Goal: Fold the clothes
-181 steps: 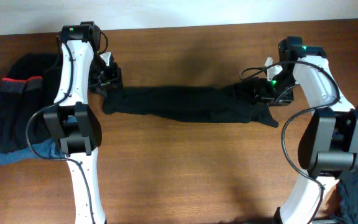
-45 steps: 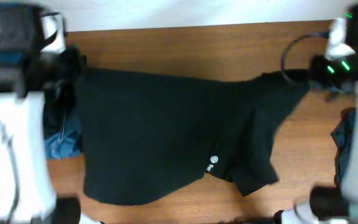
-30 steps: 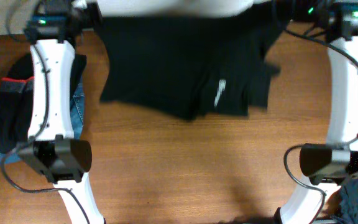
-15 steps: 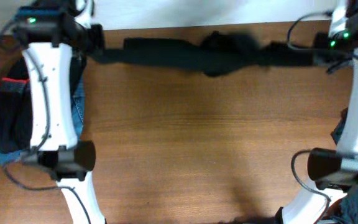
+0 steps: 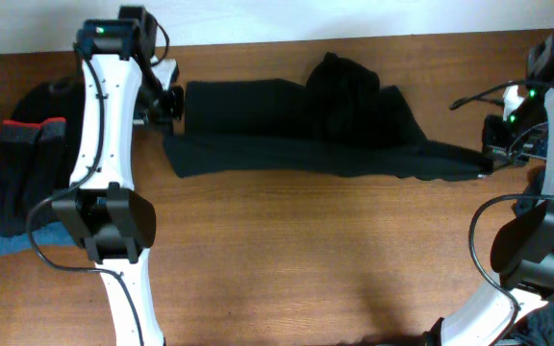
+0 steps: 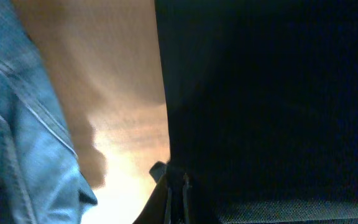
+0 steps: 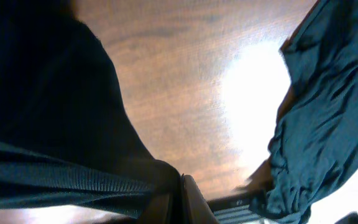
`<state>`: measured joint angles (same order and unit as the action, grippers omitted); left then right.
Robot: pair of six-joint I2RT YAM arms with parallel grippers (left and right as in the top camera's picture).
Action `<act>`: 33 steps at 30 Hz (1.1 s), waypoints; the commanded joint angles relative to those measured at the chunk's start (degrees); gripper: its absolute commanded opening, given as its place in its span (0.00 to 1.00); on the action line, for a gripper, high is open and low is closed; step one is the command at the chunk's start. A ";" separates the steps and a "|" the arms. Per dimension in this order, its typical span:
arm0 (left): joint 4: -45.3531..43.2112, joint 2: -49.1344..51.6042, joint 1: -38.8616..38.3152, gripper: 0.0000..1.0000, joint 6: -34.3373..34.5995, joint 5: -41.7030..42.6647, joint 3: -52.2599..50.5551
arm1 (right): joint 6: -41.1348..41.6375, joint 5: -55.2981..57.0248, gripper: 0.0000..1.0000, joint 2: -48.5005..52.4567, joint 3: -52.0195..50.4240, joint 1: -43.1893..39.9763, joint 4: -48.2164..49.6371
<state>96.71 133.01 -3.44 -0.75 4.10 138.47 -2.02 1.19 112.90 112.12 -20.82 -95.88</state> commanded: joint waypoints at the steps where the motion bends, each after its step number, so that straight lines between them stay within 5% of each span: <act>1: 0.02 -0.04 1.73 0.00 -2.16 -1.42 -6.43 | -0.02 2.91 0.04 -0.68 -1.84 -1.38 -0.02; 12: 0.02 -1.60 1.73 0.00 -4.74 6.93 -13.14 | -0.57 -3.41 0.04 -0.79 -6.19 -0.52 -1.36; 23: 0.02 -7.06 -0.52 0.00 -6.60 10.78 -14.27 | -0.50 -4.37 0.04 -0.90 -13.40 8.96 -1.49; 33: 0.04 -8.55 -2.43 0.00 -6.01 10.71 -32.17 | 1.03 -5.68 0.04 -3.32 -21.97 10.32 -0.55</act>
<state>96.47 125.75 -6.15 -6.33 14.24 111.22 -1.72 -4.03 112.12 92.66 -10.57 -96.66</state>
